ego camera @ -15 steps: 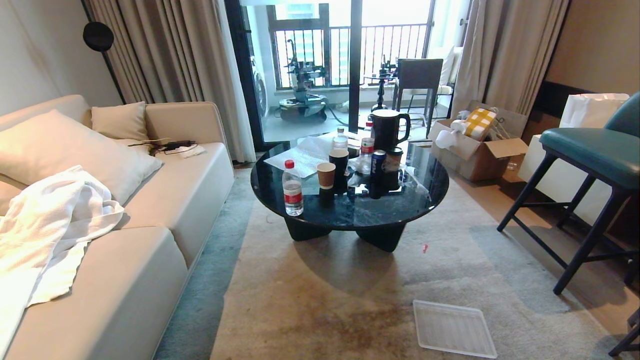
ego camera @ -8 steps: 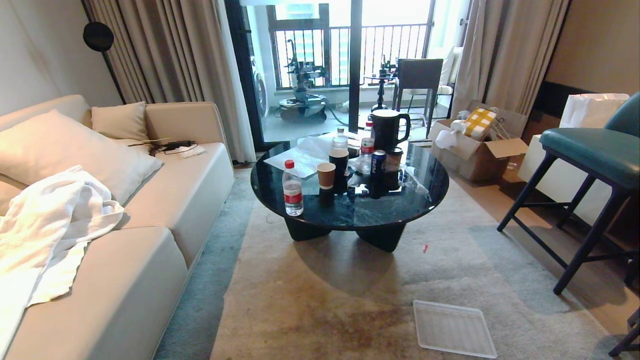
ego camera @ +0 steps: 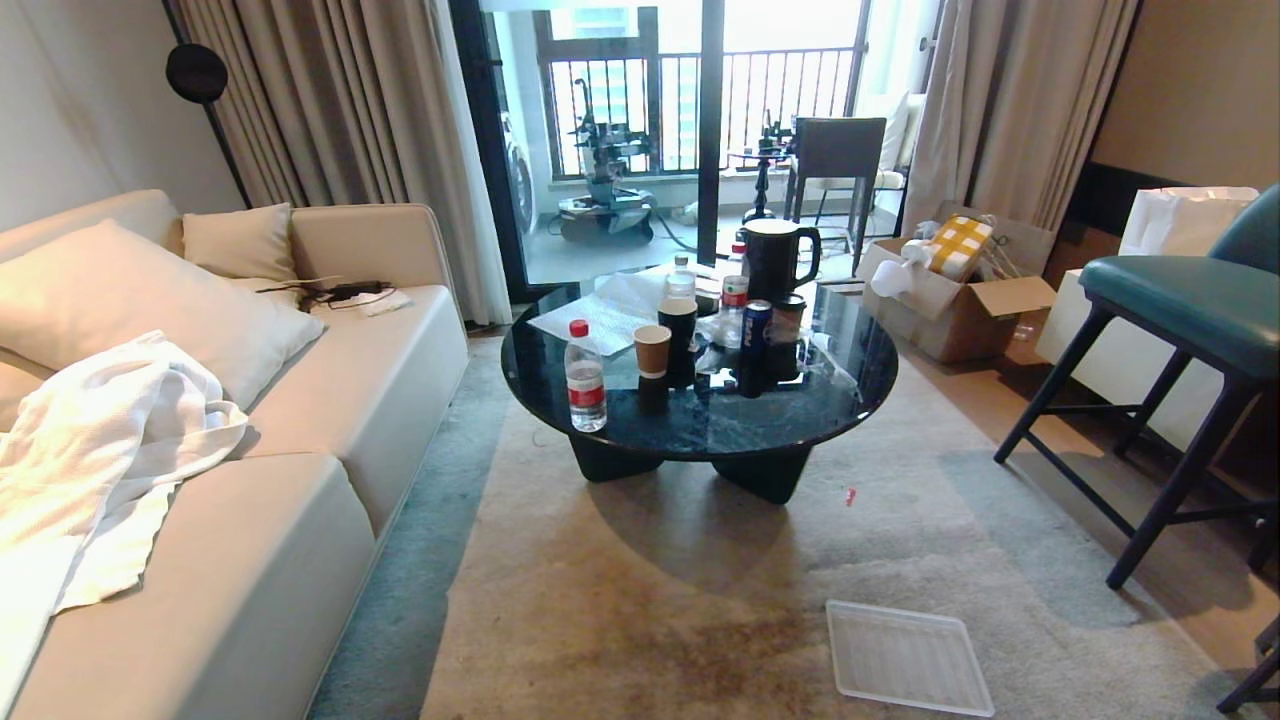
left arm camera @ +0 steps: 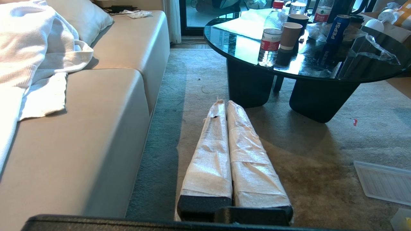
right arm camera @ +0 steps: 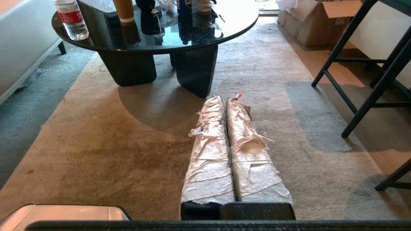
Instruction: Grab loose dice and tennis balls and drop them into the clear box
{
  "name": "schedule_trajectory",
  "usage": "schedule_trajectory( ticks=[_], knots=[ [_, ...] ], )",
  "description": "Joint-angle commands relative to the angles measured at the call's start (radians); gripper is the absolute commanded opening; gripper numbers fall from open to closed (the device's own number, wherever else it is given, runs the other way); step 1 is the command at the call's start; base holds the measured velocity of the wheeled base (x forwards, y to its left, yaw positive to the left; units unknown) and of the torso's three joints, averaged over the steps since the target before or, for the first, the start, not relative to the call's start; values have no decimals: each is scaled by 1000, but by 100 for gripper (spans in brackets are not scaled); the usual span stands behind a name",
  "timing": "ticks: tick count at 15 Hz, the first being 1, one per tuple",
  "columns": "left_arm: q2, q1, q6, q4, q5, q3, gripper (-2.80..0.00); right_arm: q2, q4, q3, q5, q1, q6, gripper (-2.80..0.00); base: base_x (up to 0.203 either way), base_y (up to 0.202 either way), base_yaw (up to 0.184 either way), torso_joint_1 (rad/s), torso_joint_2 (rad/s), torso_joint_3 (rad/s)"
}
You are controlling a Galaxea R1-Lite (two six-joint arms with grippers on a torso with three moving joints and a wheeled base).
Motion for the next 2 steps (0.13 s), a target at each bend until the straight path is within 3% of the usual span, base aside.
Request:
schedule_trajectory(
  ticks=[1,2],
  knots=[
    [0,0,0,0,0,0,-280,0,1,0,0,0,-1,-280,0,0,0,0,0,0],
    [0,0,0,0,0,0,-280,0,1,0,0,0,-1,-280,0,0,0,0,0,0]
  ],
)
